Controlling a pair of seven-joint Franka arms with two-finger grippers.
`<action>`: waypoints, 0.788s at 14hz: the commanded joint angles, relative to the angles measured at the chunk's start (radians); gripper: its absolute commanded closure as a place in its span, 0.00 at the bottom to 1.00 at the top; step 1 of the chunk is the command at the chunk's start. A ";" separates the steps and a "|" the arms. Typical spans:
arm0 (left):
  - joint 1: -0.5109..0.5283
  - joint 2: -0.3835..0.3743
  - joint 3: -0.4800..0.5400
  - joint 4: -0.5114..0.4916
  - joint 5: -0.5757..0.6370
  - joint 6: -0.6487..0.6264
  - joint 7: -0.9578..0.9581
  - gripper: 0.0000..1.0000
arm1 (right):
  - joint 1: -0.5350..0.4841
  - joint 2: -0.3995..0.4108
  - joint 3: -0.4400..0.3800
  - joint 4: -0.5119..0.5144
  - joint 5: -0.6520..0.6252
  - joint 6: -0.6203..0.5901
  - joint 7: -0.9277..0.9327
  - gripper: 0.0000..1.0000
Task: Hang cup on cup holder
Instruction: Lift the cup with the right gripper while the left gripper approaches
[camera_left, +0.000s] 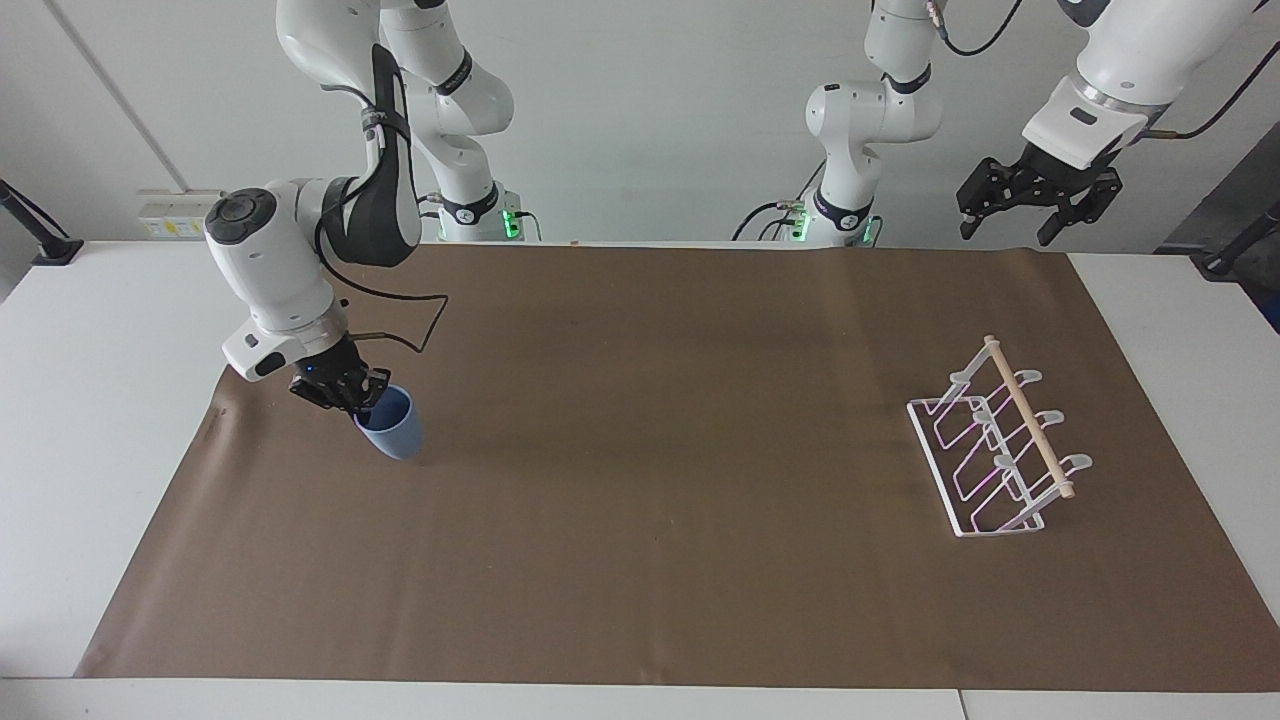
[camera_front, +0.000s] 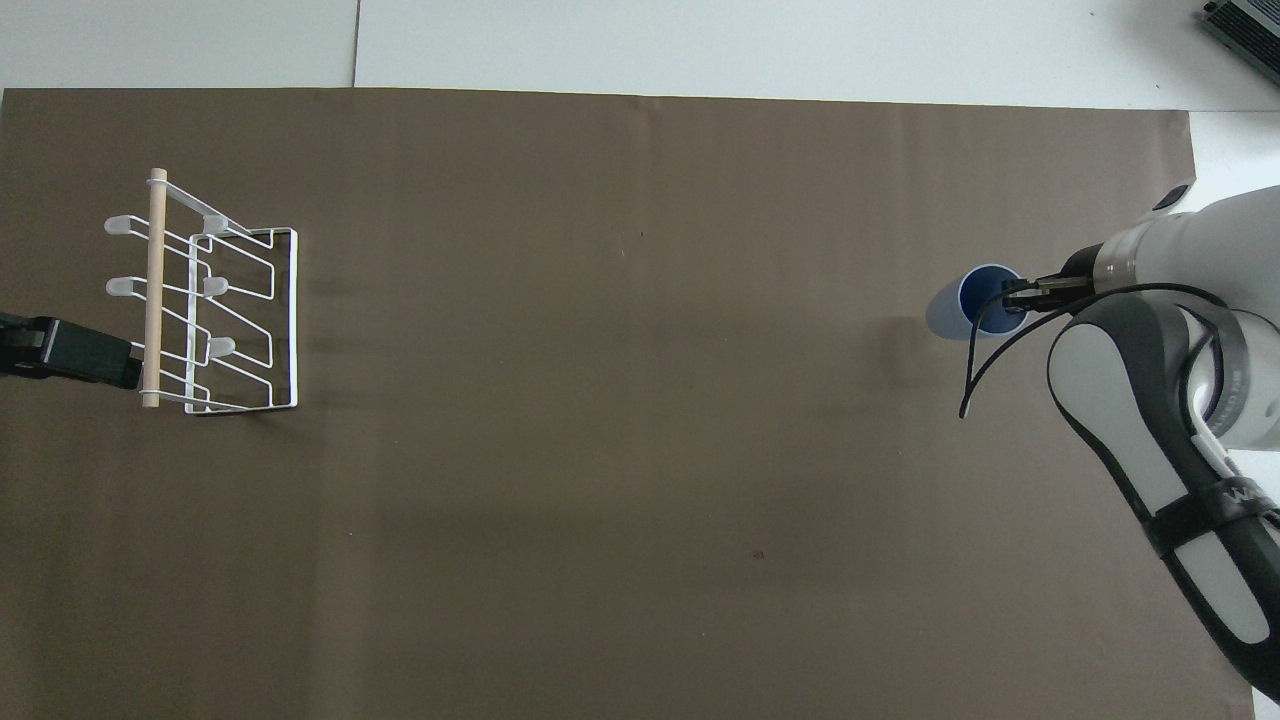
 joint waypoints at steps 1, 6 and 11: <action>-0.006 -0.015 0.006 -0.014 0.012 -0.011 -0.011 0.00 | -0.010 0.005 0.018 0.078 0.130 -0.054 -0.079 1.00; -0.006 -0.015 0.006 -0.014 0.012 -0.011 -0.010 0.00 | -0.040 -0.002 0.016 0.123 0.574 -0.105 -0.251 1.00; -0.023 -0.016 -0.005 -0.016 0.009 -0.024 -0.010 0.00 | -0.017 -0.012 0.026 0.130 0.827 -0.214 -0.392 1.00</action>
